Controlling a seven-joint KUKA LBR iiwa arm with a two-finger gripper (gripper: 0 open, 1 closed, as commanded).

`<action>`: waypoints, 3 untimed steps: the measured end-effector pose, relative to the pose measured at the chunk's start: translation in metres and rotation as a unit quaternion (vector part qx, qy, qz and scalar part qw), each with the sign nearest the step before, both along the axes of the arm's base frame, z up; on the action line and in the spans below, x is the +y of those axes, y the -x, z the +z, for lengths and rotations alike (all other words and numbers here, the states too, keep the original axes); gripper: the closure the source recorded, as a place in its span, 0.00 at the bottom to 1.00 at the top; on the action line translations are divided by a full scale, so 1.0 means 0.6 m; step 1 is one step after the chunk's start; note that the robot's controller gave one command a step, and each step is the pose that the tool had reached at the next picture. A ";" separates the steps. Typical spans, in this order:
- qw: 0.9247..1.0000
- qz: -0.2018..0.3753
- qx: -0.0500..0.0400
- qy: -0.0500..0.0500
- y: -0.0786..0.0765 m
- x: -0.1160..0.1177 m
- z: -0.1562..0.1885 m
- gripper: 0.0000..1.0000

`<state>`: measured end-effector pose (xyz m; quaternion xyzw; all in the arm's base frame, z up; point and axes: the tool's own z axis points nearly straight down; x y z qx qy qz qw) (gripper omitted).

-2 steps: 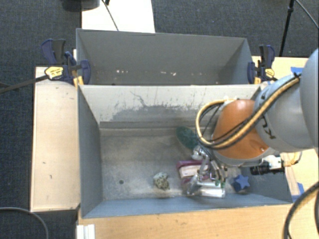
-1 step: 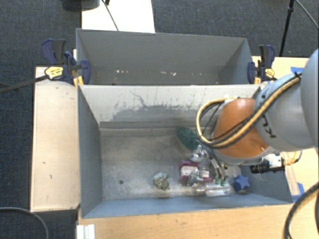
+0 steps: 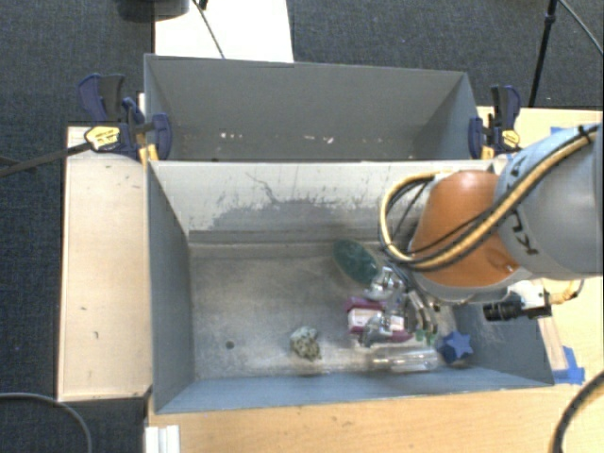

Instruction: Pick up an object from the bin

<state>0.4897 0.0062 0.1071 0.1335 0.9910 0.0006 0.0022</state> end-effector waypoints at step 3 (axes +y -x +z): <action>1.000 0.003 0.000 0.000 -0.003 0.000 0.153 1.00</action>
Offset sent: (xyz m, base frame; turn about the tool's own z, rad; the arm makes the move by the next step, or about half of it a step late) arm -0.0001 -0.0001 0.0190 0.0000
